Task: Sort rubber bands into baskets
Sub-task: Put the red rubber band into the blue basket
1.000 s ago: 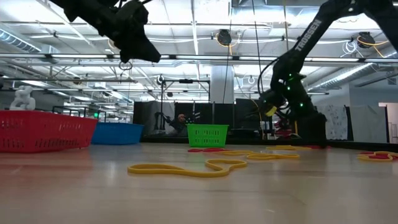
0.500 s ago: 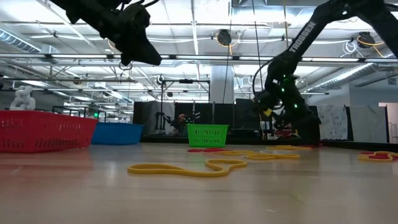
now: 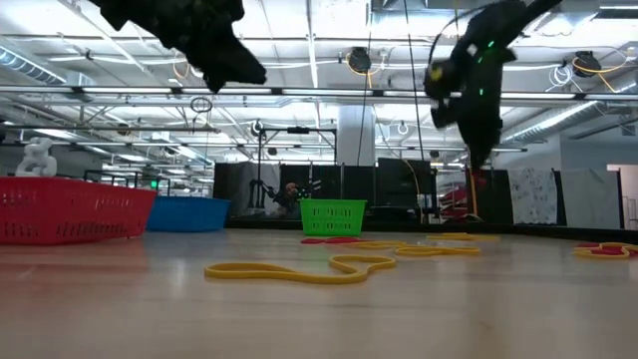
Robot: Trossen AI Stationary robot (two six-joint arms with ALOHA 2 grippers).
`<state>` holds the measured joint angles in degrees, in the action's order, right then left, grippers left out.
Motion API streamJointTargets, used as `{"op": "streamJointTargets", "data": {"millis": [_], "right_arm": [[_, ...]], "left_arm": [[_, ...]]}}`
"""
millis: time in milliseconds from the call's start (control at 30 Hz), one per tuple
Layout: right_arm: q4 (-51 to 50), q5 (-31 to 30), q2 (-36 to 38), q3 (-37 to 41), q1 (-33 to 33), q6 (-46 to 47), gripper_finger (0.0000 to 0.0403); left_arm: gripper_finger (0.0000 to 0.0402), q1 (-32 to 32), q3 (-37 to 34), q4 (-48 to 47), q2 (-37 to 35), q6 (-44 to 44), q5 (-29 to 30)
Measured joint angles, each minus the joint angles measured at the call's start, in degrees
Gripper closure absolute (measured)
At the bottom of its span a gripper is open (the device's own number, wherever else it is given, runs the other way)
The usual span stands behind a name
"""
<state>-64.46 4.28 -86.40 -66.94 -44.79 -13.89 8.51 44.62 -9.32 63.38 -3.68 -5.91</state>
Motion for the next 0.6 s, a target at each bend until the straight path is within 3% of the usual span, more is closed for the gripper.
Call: {"op": "streamJointTargets", "data": {"millis": [200, 433, 600], "right_arm": [[18.4, 16.9, 13.4, 9.0, 7.6, 7.2, 0.0403], [38.1, 18.3, 20.6, 21.4, 21.1, 18.9, 0.0403], [50.3, 16.3, 21.2, 26.8, 30.3, 24.8, 0.0402]], "left_arm": [[0.0308, -7.0, 0.0, 12.7, 6.3, 3.2, 0.2], [0.0308, -10.5, 0.0, 30.7, 18.1, 2.2, 3.4], [0.0304, -10.4, 0.0, 35.6, 23.1, 0.4, 5.9]]}}
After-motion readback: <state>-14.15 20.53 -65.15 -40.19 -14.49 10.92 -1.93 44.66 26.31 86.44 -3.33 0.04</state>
